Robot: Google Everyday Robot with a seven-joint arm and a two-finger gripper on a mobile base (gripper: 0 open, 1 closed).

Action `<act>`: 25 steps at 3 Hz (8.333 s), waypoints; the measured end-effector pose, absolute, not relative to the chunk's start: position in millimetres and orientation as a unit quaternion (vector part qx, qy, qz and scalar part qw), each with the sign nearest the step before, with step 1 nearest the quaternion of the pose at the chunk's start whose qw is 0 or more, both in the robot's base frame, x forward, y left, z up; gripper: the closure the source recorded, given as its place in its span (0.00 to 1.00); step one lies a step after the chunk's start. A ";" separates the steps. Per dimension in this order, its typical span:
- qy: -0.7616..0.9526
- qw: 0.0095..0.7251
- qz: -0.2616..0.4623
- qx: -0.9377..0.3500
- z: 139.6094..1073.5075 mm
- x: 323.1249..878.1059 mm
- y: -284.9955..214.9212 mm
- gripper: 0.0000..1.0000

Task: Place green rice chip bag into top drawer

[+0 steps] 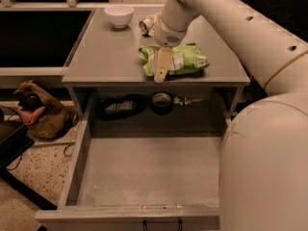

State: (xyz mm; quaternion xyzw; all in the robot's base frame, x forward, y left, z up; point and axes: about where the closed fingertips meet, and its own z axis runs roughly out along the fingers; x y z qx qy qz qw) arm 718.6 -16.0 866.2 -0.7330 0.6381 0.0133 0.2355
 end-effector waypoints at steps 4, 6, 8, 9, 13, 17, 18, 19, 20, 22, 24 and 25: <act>0.693 0.170 -0.055 -0.698 866.1 743.4 -96.3 0.00; 0.695 0.148 -0.008 -0.703 844.7 730.2 -100.4 0.42; 0.697 0.166 -0.011 -0.697 859.0 716.8 -105.6 0.88; 0.701 0.186 -0.011 -0.688 883.7 673.0 -117.2 1.00; 0.636 0.285 0.088 -0.711 811.9 524.7 -84.0 1.00; 0.631 0.325 0.143 -0.690 712.9 492.9 -84.0 1.00; 0.624 0.334 0.146 -0.691 678.0 502.7 -79.4 1.00; 0.621 0.339 0.135 -0.694 657.0 523.8 -70.7 1.00; 0.634 0.342 0.116 -0.684 644.1 528.1 -71.4 1.00; 0.635 0.344 0.114 -0.683 643.7 529.4 -70.9 0.58; 0.635 0.344 0.114 -0.683 643.7 529.4 -70.9 0.12; 0.635 0.344 0.114 -0.683 643.6 529.4 -70.9 0.00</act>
Offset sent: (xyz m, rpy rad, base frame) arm 0.0452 -0.0551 0.0052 -0.1339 -0.0325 -0.1096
